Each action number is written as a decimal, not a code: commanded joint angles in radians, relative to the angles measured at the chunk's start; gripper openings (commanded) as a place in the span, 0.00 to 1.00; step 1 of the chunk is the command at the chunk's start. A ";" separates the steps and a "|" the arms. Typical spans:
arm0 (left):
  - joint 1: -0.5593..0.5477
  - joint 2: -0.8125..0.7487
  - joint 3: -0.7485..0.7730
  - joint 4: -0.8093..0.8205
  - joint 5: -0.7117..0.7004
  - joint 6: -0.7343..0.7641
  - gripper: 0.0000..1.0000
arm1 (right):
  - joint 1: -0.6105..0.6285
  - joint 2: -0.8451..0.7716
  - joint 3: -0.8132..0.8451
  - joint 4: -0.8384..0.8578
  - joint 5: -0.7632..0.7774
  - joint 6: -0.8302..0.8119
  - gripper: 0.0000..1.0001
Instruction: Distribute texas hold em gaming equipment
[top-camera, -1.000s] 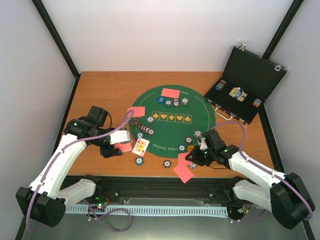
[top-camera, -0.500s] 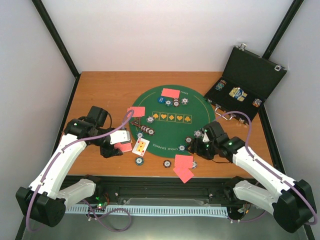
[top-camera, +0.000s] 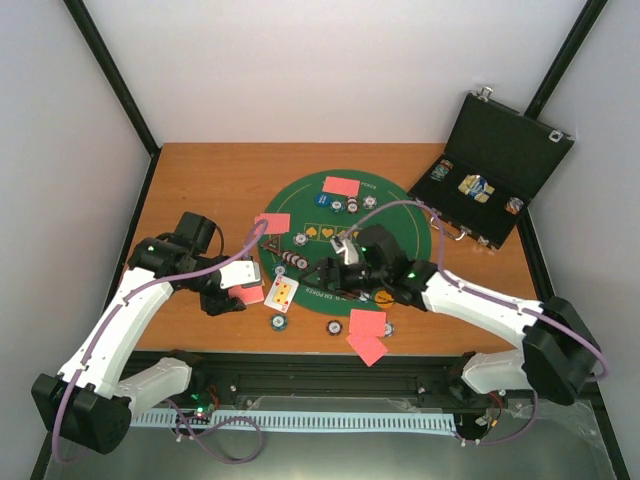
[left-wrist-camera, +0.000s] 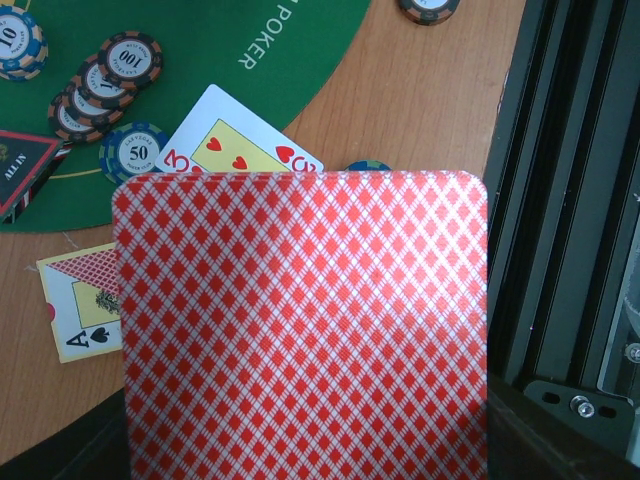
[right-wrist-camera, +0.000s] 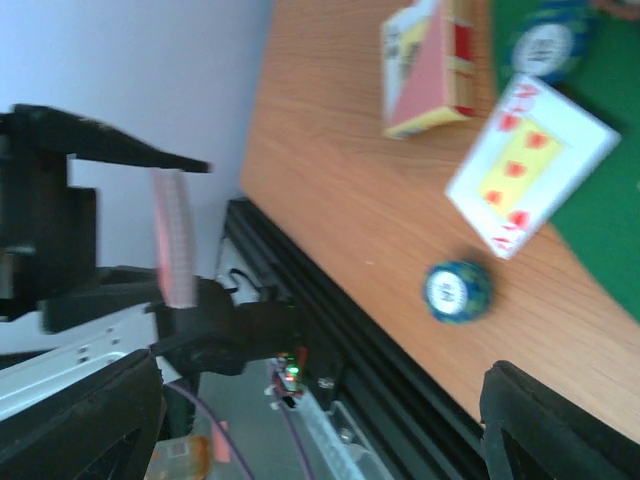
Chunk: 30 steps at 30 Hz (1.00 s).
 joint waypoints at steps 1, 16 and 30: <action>0.000 -0.005 0.027 0.008 0.026 0.017 0.52 | 0.071 0.102 0.075 0.225 -0.058 0.045 0.86; 0.001 -0.017 0.029 0.002 0.025 0.019 0.52 | 0.220 0.416 0.268 0.436 -0.082 0.114 0.86; 0.000 -0.023 0.040 -0.012 0.029 0.018 0.52 | 0.240 0.551 0.316 0.475 -0.104 0.162 0.76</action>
